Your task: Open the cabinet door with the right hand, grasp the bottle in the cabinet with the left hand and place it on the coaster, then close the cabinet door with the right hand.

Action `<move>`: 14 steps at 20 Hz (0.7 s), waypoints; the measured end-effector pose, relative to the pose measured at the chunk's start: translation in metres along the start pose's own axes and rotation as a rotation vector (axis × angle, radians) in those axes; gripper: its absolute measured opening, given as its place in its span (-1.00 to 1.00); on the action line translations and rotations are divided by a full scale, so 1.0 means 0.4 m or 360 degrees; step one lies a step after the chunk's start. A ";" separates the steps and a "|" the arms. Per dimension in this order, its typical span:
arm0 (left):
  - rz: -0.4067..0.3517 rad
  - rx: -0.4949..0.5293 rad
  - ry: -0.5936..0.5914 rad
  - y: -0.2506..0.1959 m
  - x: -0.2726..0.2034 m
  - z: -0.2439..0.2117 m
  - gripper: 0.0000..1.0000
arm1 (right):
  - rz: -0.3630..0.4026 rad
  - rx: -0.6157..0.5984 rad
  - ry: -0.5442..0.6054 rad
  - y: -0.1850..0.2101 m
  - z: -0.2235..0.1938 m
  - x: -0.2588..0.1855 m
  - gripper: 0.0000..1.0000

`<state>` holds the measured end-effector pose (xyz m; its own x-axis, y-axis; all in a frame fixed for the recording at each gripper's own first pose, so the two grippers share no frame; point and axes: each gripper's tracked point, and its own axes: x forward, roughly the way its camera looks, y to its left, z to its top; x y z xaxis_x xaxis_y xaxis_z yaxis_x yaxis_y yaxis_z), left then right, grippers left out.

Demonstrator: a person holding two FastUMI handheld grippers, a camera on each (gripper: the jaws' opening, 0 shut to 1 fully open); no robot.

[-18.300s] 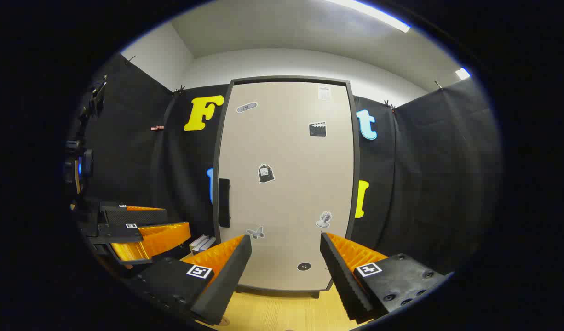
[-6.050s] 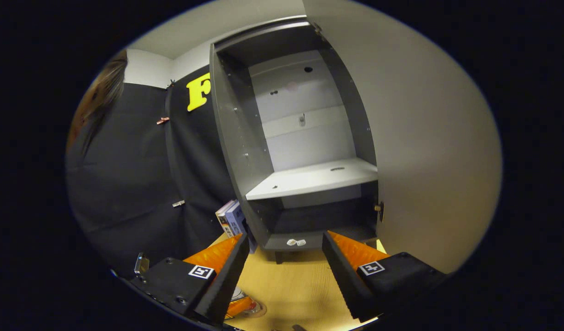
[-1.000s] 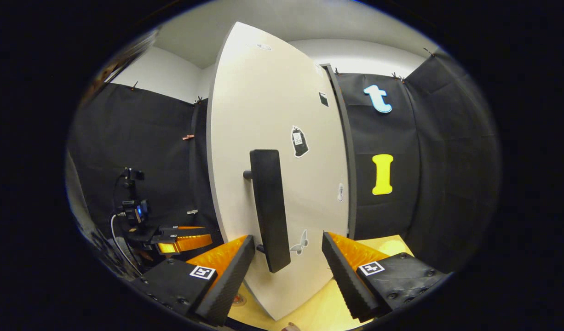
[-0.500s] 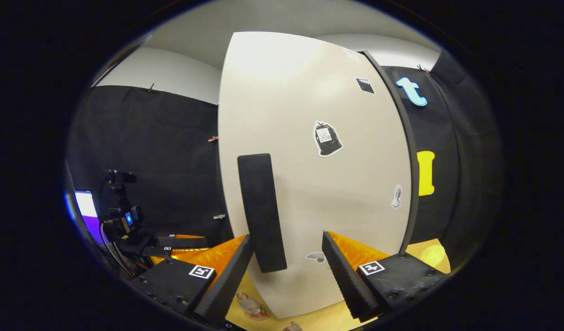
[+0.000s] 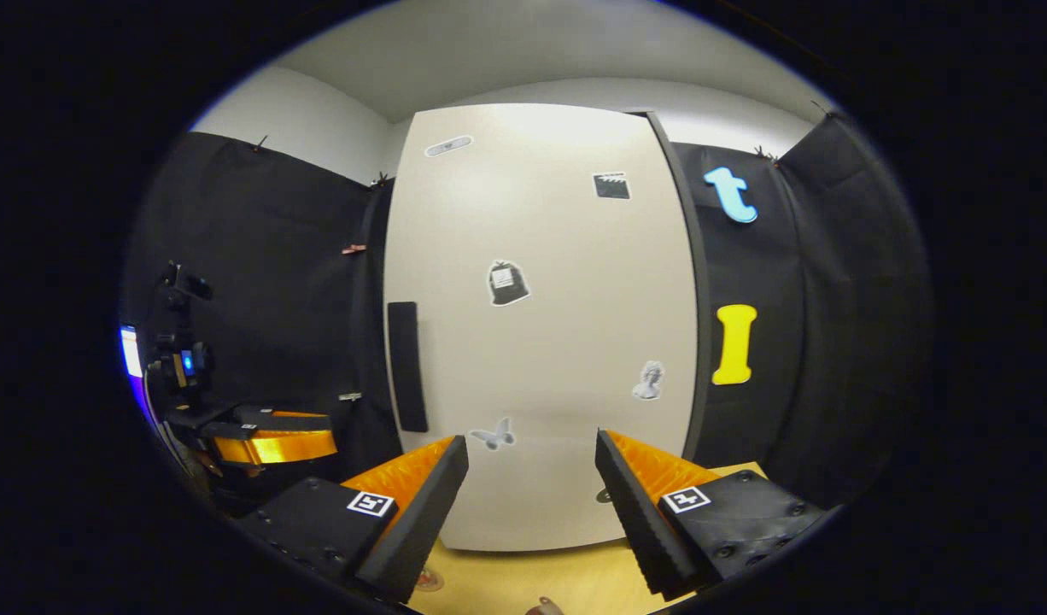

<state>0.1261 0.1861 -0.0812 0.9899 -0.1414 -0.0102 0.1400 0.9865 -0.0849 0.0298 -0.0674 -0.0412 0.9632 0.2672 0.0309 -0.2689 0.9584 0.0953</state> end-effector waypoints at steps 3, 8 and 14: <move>0.0060 0.0052 -0.0007 -0.007 0.026 0.007 0.69 | -0.0127 -0.0001 -0.0094 -0.058 0.024 0.020 0.94; 0.0073 -0.0020 0.0003 -0.059 0.070 -0.003 0.69 | -0.0199 0.0013 -0.0147 -0.096 0.021 0.032 0.94; 0.0116 -0.0039 0.0003 -0.095 0.120 -0.025 0.69 | -0.0097 0.0215 -0.0196 -0.087 0.024 0.019 0.94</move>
<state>0.1681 0.1409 -0.0884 0.9974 -0.0696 -0.0193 0.0671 0.9919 -0.1083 0.0464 -0.0996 -0.0349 0.9722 0.1868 0.1415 -0.2161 0.9481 0.2330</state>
